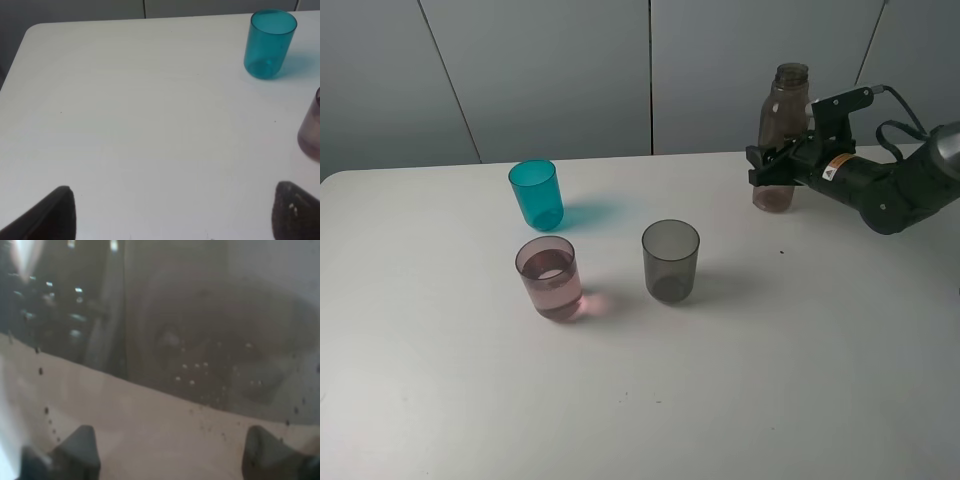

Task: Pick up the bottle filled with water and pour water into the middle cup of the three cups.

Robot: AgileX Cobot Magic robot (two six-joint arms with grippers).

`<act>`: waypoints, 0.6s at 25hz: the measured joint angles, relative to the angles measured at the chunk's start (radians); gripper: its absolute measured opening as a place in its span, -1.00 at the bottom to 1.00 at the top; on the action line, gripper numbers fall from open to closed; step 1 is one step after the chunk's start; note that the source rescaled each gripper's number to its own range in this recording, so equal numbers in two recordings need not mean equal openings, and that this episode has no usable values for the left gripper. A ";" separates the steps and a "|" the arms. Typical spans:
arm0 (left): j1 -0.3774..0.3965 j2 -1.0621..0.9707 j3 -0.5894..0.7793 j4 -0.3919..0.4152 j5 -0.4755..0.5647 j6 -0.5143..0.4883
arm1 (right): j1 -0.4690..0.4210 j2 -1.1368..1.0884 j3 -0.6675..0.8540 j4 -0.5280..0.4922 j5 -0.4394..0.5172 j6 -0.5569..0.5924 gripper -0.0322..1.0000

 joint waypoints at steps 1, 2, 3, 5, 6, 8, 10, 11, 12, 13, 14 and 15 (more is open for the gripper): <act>0.000 0.000 0.000 0.000 0.000 0.000 | 0.000 0.000 0.000 0.000 0.003 0.000 -0.94; 0.000 0.000 0.000 0.000 0.000 0.000 | 0.000 0.000 0.000 0.000 0.005 0.000 -0.94; 0.000 0.000 0.000 0.000 0.000 0.000 | 0.000 0.000 0.000 0.000 0.007 0.000 -0.94; 0.000 0.000 0.000 0.000 0.000 0.000 | 0.000 0.000 0.000 0.000 0.007 0.000 -0.94; 0.000 0.000 0.000 0.000 0.000 0.000 | 0.000 0.000 0.000 0.000 0.007 0.000 -0.94; 0.000 0.000 0.000 0.000 0.000 0.000 | 0.000 0.000 0.000 0.000 0.007 0.000 -0.94; 0.000 0.000 0.000 0.000 0.000 0.000 | 0.000 0.000 0.000 0.000 0.007 -0.002 -0.94; 0.000 0.000 0.000 0.000 0.000 0.000 | 0.000 0.000 0.000 0.000 0.007 -0.002 -0.94; 0.000 0.000 0.000 0.000 0.000 0.000 | 0.000 0.000 0.000 0.000 0.007 -0.002 -0.94; 0.000 0.000 0.000 0.000 0.000 0.000 | 0.000 0.000 0.000 0.000 0.010 -0.002 -0.94; 0.000 0.000 0.000 0.000 0.000 0.000 | 0.000 0.000 0.000 0.000 0.010 -0.002 -0.94; 0.000 0.000 0.000 0.000 0.000 0.000 | 0.000 0.000 0.000 0.000 0.010 -0.002 -0.94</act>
